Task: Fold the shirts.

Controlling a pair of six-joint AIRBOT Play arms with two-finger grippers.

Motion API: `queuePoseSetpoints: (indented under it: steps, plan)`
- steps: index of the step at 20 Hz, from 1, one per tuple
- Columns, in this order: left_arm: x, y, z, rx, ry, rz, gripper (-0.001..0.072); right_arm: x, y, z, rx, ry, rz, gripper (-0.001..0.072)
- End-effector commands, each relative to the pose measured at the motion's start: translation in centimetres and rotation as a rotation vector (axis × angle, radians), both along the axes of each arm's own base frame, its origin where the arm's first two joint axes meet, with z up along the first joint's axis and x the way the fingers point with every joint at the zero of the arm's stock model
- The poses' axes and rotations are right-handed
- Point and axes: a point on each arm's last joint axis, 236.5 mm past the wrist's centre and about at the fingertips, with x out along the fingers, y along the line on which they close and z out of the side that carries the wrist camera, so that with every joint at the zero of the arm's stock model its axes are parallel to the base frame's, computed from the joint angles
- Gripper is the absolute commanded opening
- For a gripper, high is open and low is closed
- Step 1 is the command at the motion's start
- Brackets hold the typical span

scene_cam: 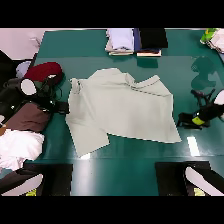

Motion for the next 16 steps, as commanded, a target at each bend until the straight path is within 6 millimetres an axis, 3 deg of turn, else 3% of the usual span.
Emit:
queuePoseSetpoints:
  steps: [1,10,12,14,16]
  plan:
    - [-0.2,-0.5,-0.3,-0.025,0.000,0.010,0.0550,-3.1,0.3,-2.9,0.009,0.045,-0.032,0.0431]
    - [-0.2,-0.5,-0.3,-0.024,0.003,0.009,0.0550,-4.3,0.8,-5.0,0.028,0.119,-0.031,0.0427]
    - [-0.2,-0.4,-0.3,-0.024,0.002,0.009,0.0550,-4.5,1.4,-5.4,0.030,0.137,0.019,0.0200]
    - [0.1,-0.4,-0.2,-0.019,-0.013,-0.003,0.0551,-4.5,2.2,-5.4,0.025,0.136,0.070,0.0018]
    - [1.7,-0.2,0.0,-0.009,-0.089,-0.020,0.0551,-4.1,2.8,-5.0,0.016,0.106,0.105,0.0017]
